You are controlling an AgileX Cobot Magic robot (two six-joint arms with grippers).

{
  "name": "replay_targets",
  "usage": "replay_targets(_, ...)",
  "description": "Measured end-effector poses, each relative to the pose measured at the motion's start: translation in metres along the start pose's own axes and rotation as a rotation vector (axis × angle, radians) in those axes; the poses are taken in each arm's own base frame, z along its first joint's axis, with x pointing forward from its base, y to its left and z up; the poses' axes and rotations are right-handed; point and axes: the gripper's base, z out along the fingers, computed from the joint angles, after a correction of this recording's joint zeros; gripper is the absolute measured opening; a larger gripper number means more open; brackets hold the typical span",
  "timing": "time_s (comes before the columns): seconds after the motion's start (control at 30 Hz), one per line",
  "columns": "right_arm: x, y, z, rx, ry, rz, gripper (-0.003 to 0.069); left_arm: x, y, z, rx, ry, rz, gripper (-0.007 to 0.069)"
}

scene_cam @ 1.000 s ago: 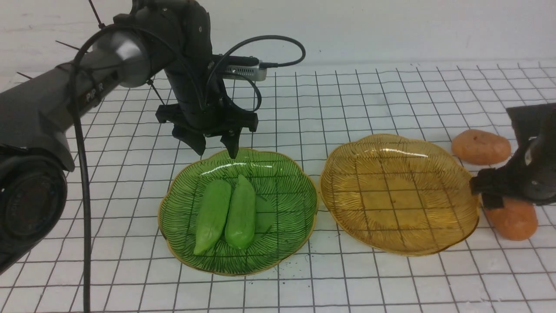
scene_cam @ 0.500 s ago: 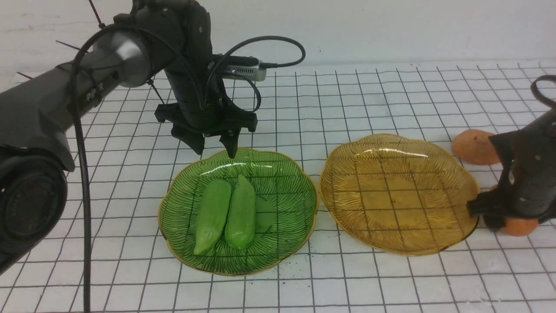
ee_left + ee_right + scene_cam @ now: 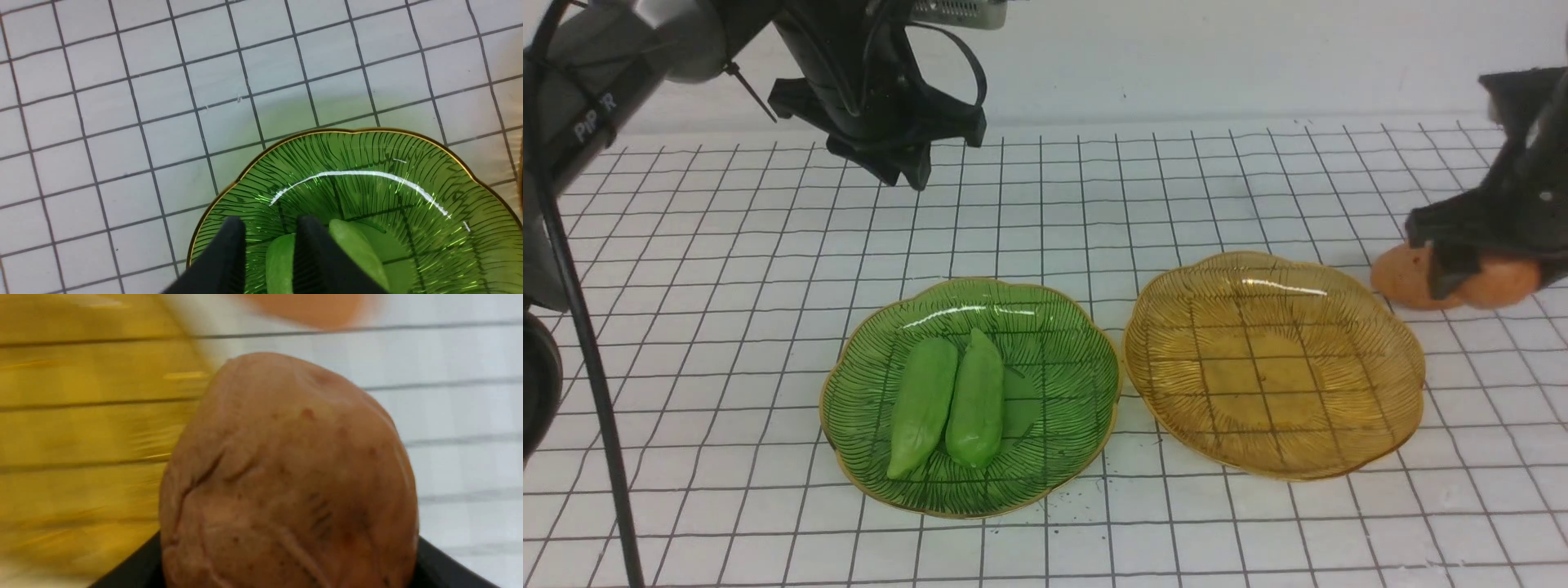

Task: Put different types of vegetables on the plate.
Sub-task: 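Put the potato onto the plate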

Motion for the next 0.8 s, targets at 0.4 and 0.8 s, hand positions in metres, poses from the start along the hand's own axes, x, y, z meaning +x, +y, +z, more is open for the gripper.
replay_targets(0.4, -0.002, 0.053, 0.075, -0.298, 0.142, -0.061, 0.0509, 0.001, 0.000, 0.001, -0.003, 0.009, 0.005, -0.0008)
replay_targets(0.8, -0.031, 0.044, 0.068, -0.148, 0.018, -0.118, 0.0691, 0.001, 0.000, 0.001, -0.005, 0.013, 0.008, -0.0008)
